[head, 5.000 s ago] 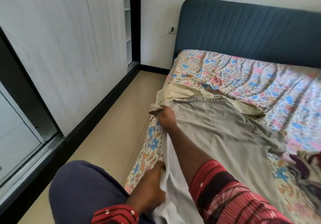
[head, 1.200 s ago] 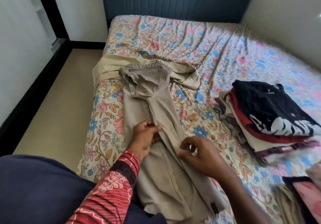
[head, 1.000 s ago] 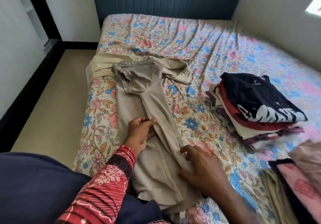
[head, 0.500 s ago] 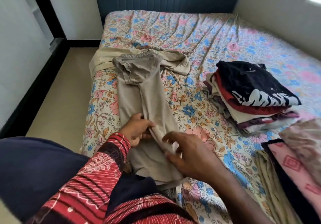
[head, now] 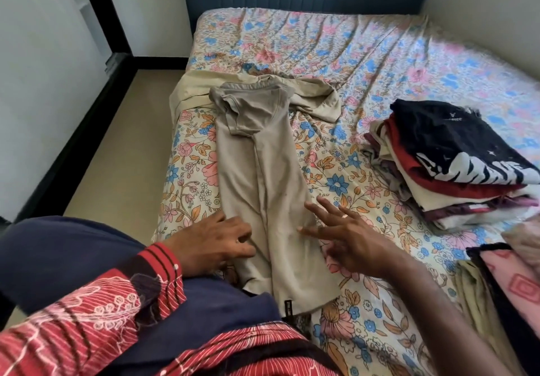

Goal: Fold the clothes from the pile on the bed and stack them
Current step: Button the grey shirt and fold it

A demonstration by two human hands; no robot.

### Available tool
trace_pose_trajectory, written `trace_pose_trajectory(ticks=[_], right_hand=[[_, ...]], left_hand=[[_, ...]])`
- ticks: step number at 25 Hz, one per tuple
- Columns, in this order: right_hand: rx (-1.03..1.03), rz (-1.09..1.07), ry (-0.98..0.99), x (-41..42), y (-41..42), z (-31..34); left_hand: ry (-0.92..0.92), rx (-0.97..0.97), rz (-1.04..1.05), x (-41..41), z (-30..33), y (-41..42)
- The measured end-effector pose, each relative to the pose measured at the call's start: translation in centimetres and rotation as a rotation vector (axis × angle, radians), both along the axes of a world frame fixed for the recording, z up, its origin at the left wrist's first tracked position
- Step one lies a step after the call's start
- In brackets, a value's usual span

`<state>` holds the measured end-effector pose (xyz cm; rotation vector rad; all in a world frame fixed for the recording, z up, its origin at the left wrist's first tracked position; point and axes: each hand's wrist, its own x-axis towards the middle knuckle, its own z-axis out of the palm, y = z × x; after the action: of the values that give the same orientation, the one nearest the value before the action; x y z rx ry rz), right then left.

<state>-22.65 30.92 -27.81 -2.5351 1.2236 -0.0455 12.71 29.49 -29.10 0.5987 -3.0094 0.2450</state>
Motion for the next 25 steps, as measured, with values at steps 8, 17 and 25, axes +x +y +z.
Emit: trace_pose_trajectory(ticks=[8,17,25], right_hand=[[0.321,0.025,-0.347,2.8,-2.0,-0.8],[0.377,-0.923,-0.686,7.4,-7.4,-0.3],[0.1,-0.92,-0.54,8.6,-6.2,-2.0]], left_hand=[[0.337,0.818,0.356,-1.0,-0.4,-1.0],[1.133,1.474,1.311,-0.6,0.0,-3.7],[0.977,1.11,1.395,-2.7,0.7,-3.4]])
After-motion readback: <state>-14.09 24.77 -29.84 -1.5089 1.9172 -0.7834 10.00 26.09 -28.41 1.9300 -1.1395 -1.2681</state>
